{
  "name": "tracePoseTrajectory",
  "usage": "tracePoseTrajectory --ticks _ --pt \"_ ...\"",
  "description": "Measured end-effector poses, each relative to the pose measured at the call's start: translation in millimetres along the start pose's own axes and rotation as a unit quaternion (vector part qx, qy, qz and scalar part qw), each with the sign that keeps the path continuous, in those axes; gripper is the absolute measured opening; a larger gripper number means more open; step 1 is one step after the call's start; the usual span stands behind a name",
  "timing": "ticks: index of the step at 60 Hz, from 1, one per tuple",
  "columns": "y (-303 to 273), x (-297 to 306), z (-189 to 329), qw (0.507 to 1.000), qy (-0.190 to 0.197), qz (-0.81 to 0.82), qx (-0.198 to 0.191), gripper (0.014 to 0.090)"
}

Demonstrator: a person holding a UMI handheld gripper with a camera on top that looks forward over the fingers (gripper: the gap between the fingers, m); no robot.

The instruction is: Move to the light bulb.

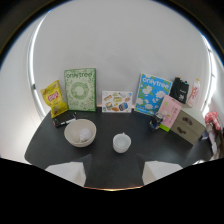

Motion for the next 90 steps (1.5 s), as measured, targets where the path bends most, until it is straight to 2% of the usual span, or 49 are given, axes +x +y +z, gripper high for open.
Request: tracePoseTrajectory --ticks 27,31,32,33,42,53,66,78,90 --pt "16 0 -4 1.0 0.015 0.003 -0.015 0.086" --pt "25 -8 -6 1.0 0.014 0.005 -0.024 0.086" --pt "27 -10 -6 1.0 0.013 0.006 -0.027 0.0812" --pt "29 -13 -6 0.999 0.013 0.006 -0.029 0.0856" --pt "36 -57 0 0.999 -0.006 0.011 -0.04 0.0848" --pt "13 -112 33 0.999 -0.034 0.013 -0.035 0.0859" --pt "-21 -144 107 0.999 -0.032 -0.006 -0.016 0.0858" --pt "-18 -160 154 0.999 -0.033 -0.019 -0.032 0.086" --pt "-6 -166 167 0.998 -0.031 -0.012 -0.051 0.0863"
